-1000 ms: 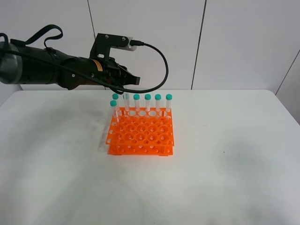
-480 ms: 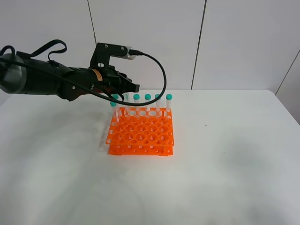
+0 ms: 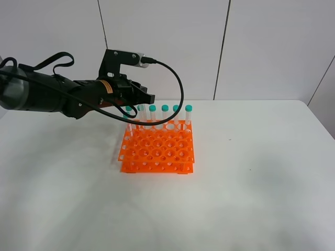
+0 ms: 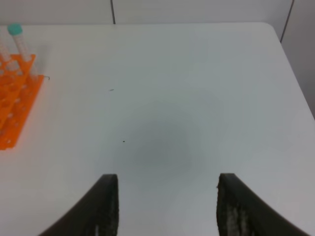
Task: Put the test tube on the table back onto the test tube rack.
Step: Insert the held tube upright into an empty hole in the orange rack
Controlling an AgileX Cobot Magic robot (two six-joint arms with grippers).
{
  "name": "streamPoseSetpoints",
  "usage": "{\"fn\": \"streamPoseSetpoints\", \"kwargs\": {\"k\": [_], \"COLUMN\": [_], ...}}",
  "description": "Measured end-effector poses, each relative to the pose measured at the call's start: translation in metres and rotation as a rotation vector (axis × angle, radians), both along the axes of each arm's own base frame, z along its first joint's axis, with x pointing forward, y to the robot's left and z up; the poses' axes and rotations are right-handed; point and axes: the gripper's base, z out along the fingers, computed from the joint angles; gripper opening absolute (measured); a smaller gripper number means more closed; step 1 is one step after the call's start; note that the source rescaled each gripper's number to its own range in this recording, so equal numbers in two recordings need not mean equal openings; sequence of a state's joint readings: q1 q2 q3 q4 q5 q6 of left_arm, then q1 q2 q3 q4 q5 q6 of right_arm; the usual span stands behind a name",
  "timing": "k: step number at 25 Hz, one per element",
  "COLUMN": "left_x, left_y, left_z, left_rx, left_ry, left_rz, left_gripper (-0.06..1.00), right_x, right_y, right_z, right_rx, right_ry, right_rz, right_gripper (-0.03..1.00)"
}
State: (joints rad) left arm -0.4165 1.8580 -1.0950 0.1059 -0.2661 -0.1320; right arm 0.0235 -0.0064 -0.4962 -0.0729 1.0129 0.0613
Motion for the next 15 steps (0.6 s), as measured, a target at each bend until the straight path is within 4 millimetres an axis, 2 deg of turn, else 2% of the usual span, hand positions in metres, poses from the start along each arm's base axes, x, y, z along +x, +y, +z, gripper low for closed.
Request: {"fn": "streamPoseSetpoints", "kwargs": {"k": [15], "left_x": [-0.0044], "left_y": [0.006], "left_z": [-0.0085], "left_rx": [0.026], "left_ry": [-0.035], "left_rz": [-0.014], "left_gripper": [0.0], "right_x": [0.0], "right_y": [0.0], "right_z": [0.0], "right_rx": [0.0], "right_ry": [0.0], "right_rz": [0.0], "right_gripper": [0.59]}}
